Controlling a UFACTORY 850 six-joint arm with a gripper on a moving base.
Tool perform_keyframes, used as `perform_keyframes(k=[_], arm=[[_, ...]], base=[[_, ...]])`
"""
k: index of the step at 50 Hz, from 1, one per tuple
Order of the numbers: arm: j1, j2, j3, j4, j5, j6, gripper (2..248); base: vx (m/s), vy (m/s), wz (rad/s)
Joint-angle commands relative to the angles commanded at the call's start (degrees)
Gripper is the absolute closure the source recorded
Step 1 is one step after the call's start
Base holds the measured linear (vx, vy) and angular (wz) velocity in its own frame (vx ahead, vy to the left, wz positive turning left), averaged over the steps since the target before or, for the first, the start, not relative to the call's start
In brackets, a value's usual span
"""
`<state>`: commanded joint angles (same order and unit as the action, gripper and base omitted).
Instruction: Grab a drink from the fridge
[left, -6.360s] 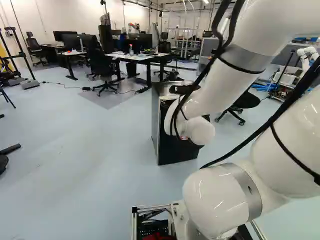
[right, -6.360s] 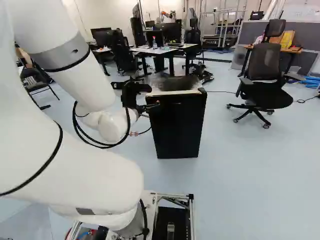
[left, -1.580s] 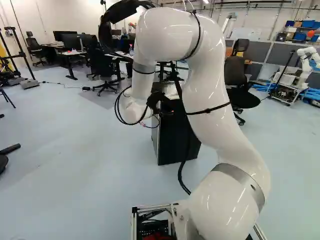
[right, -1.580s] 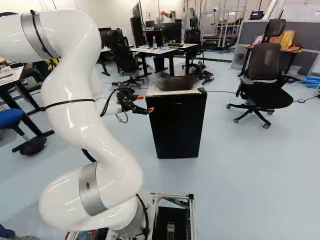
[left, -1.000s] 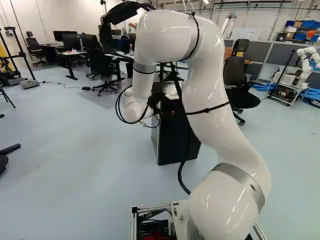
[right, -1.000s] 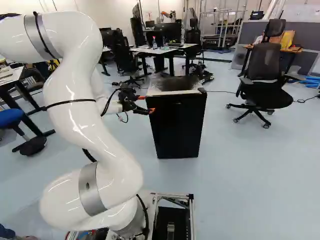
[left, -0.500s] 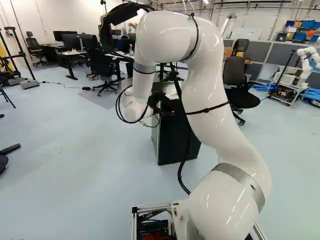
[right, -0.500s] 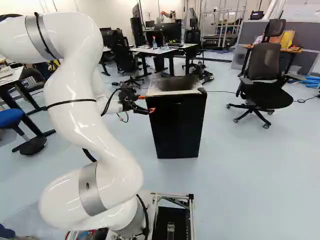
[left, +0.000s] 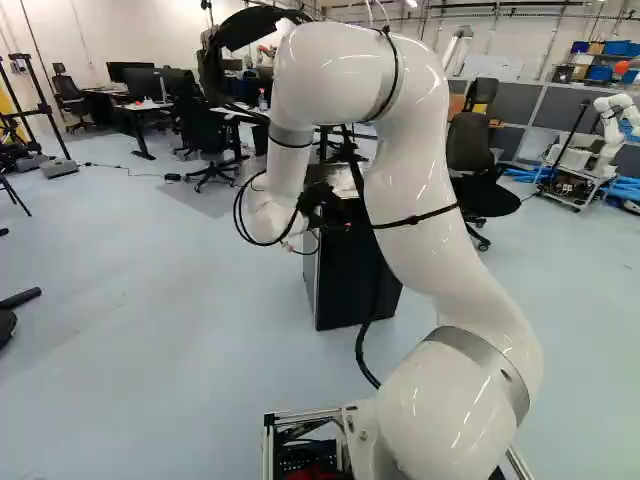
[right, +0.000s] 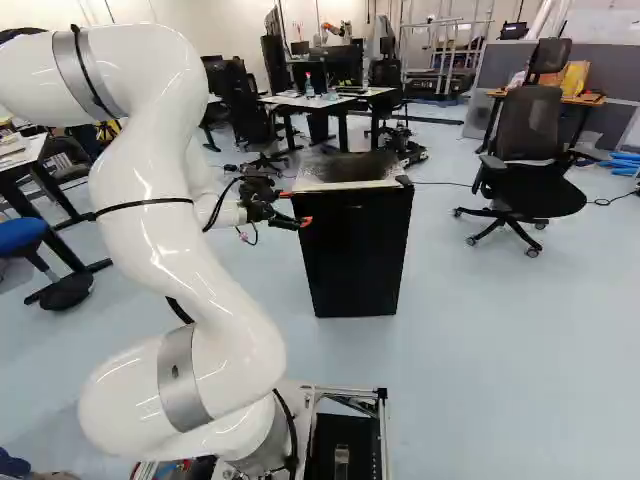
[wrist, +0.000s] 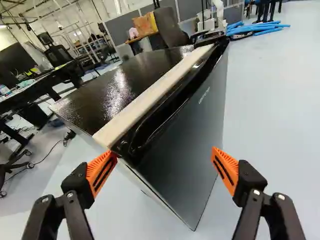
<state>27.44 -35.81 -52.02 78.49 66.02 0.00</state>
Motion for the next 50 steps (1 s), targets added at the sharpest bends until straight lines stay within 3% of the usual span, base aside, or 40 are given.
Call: perform_keyframes(k=[24, 50], arm=[[0.2, 0.4, 0.7, 1.6, 0.0, 0.0, 3], [2.2, 3.1, 5.3, 3.5, 0.0, 0.0, 3]], base=[[0.0, 0.0, 0.0], [0.0, 0.0, 0.0]])
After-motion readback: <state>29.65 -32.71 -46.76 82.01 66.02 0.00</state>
